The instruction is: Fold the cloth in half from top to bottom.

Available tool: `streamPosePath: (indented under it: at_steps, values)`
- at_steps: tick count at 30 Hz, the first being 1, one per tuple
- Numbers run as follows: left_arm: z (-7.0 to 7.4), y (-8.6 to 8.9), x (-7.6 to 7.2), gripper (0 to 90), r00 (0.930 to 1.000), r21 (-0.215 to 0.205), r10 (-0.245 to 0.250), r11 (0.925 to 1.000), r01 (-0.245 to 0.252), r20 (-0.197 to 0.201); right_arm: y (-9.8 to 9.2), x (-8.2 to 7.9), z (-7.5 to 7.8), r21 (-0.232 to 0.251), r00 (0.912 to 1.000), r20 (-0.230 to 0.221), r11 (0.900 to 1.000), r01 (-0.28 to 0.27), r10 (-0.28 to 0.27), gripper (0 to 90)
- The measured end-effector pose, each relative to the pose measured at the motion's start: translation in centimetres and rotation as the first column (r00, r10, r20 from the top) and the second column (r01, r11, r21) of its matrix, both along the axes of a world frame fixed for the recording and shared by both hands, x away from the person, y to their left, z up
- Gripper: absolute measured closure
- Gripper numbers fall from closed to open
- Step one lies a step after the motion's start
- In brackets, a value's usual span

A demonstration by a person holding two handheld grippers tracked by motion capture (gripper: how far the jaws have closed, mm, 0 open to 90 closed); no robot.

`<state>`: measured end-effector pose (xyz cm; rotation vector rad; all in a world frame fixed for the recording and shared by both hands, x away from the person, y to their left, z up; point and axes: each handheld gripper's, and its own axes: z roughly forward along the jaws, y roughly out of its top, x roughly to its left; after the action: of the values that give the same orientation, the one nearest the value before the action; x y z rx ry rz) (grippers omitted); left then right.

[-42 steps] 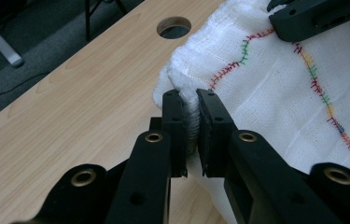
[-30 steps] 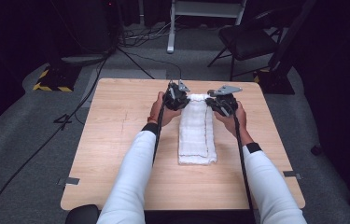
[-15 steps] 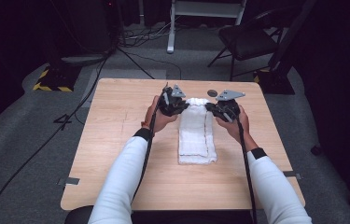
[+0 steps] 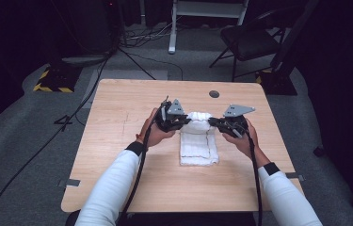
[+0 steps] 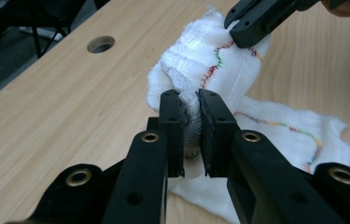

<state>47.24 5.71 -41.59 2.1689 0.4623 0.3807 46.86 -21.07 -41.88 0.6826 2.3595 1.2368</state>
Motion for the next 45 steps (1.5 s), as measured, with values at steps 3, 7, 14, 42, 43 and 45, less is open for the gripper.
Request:
streamPosePath:
  at_steps: [3,7,14,42,43,45]
  values:
    - [-0.7,0.1,-1.0,79.7,0.9997,0.003,-0.026,0.9997,0.026,-0.004,-0.3,-0.9,-0.3,-0.004,0.9998,-0.006,1.0,-0.022,0.022,86.2]
    - [-1.4,0.1,-2.1,78.5,0.9987,0.014,-0.049,0.9987,0.05,-0.009,-0.7,-1.8,-0.9,-0.012,0.9988,-0.021,0.999,-0.045,0.045,86.2]
    - [-2.7,0.0,-3.3,77.7,0.9958,0.033,-0.085,0.9957,0.086,-0.034,-1.2,-3.0,-2.1,-0.029,0.9954,-0.048,0.996,-0.084,0.082,86.1]
    - [-5.7,0.2,-7.9,84.9,0.9804,0.162,-0.174,0.969,0.187,-0.093,-2.6,-7.1,-5.2,-0.09,0.9802,-0.141,0.984,-0.152,0.139,81.1]
    - [-5.7,0.3,-8.0,85.1,0.9809,0.165,-0.17,0.9691,0.184,-0.094,-2.7,-7.2,-5.2,-0.09,0.9797,-0.143,0.984,-0.154,0.141,81.2]
    - [-5.8,0.3,-8.1,85.5,0.9812,0.167,-0.169,0.9688,0.183,-0.093,-2.9,-7.4,-5.3,-0.092,0.9797,-0.145,0.984,-0.153,0.139,81.5]
